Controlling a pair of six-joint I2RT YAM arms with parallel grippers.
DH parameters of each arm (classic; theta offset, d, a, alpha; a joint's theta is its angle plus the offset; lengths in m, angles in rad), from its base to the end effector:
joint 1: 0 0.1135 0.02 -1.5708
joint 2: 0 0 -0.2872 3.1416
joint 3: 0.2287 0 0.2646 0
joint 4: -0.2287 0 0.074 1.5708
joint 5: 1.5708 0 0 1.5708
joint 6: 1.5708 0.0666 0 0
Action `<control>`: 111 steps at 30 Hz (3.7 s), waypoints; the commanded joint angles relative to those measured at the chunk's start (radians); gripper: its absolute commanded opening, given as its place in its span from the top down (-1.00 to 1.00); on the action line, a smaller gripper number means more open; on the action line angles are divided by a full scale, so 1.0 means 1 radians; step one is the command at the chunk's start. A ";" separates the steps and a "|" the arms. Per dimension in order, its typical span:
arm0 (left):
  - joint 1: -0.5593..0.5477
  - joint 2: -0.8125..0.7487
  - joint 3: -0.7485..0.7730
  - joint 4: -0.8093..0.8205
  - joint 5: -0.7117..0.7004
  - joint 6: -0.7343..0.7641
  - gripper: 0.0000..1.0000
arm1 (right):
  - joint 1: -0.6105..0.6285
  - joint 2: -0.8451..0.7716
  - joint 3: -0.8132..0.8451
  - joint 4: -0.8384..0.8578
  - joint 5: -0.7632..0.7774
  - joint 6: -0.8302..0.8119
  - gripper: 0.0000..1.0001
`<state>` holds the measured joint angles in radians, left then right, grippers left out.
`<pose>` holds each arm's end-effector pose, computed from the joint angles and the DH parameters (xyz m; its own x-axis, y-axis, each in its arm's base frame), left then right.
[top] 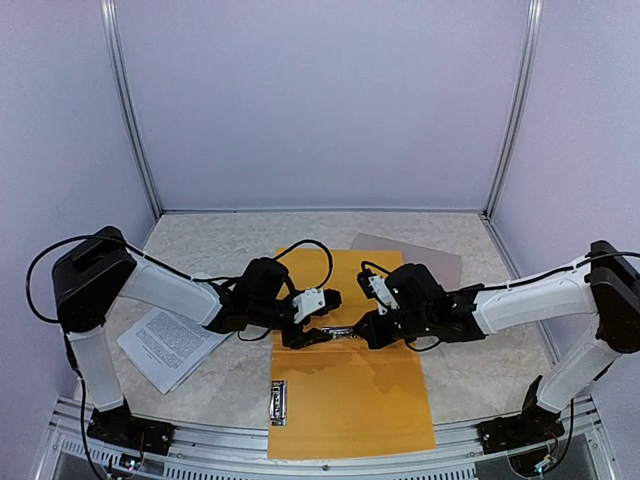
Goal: Put the files into the folder
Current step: Open the spring clip on the folder, then pick up the file from the center of the board.
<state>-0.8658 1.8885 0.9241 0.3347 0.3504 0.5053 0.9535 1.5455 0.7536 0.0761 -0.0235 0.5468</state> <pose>0.2523 -0.3318 0.1283 0.0994 0.5848 -0.8051 0.9680 0.1306 0.2143 0.1970 0.2802 0.1671 -0.7537 -0.1637 -0.6365 -0.5076 0.7602 0.4055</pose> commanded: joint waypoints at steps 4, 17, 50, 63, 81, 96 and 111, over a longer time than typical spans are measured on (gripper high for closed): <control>-0.005 -0.136 -0.099 -0.027 -0.142 -0.159 -0.27 | 0.041 0.044 0.075 -0.008 -0.022 -0.021 0.85; -0.056 -0.285 -0.222 -0.135 -0.317 -0.243 -0.31 | 0.101 0.222 0.267 -0.036 -0.042 -0.073 0.74; -0.087 -0.316 -0.132 -0.241 -0.466 -0.620 -0.39 | 0.087 0.034 0.145 -0.142 0.208 -0.037 -0.40; -0.084 -0.404 -0.191 -0.264 -0.564 -0.633 -0.40 | 0.059 0.246 0.253 -0.081 0.101 -0.051 -0.41; -0.043 -0.495 -0.246 -0.283 -0.634 -0.655 -0.41 | 0.116 0.348 0.395 -0.100 0.028 -0.059 -0.22; -0.017 -0.612 -0.311 -0.320 -0.679 -0.697 -0.41 | 0.148 0.480 0.516 -0.127 -0.007 -0.073 -0.30; 0.016 -0.618 -0.302 -0.322 -0.684 -0.756 -0.75 | 0.172 0.368 0.499 -0.152 0.002 -0.146 -0.60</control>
<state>-0.8658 1.2827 0.6231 0.0273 -0.3218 -0.2199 1.1172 1.9743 1.2774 -0.0628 -0.0151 0.4259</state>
